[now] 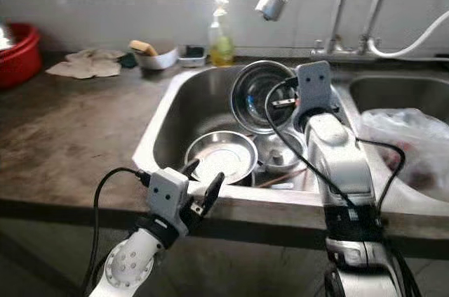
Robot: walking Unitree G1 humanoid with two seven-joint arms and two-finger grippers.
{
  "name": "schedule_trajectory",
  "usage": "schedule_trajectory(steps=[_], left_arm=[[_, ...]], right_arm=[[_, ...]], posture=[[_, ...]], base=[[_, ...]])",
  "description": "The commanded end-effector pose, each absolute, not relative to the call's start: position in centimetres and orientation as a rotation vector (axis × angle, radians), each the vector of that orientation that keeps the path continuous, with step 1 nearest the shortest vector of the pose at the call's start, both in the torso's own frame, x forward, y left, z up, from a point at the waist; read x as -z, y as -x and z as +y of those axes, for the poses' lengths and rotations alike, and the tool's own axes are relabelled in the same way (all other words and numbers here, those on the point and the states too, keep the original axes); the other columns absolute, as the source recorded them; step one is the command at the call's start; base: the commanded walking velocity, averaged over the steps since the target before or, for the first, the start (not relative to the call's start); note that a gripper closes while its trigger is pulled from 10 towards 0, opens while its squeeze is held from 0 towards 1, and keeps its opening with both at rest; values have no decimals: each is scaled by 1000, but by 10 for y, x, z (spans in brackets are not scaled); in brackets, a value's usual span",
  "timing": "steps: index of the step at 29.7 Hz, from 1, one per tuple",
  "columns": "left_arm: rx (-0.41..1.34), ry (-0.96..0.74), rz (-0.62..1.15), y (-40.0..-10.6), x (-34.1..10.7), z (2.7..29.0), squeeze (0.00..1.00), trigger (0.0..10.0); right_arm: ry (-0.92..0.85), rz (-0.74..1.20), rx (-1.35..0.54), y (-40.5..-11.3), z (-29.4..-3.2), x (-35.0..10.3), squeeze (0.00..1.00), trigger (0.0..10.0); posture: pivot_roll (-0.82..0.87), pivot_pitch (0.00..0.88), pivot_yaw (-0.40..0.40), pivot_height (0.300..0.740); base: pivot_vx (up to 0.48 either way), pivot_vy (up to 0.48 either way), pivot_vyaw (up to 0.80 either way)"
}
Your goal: Kitchen organization
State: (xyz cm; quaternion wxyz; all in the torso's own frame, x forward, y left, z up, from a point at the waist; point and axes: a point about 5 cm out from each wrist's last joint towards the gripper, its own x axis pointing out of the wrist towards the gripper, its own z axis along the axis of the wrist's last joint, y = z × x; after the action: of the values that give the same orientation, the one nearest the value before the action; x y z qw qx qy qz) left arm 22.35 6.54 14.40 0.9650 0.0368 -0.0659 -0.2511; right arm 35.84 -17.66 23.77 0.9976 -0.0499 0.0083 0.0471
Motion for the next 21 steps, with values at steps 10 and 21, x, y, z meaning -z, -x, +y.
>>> schedule_trajectory(steps=[10, 21], left_arm=[[510, -72, -119, -216, -149, 69, 0, 10000], [508, -68, -93, -209, -148, 70, 0, 10000]], right_arm=[[155, 284, -133, -395, -187, -215, 0, 10000], [150, 457, -159, -399, -185, -182, 0, 10000]], posture=[[214, 177, -24, 740], [221, 213, -28, 740]], base=[[0, 0, 0], [0, 0, 0]])
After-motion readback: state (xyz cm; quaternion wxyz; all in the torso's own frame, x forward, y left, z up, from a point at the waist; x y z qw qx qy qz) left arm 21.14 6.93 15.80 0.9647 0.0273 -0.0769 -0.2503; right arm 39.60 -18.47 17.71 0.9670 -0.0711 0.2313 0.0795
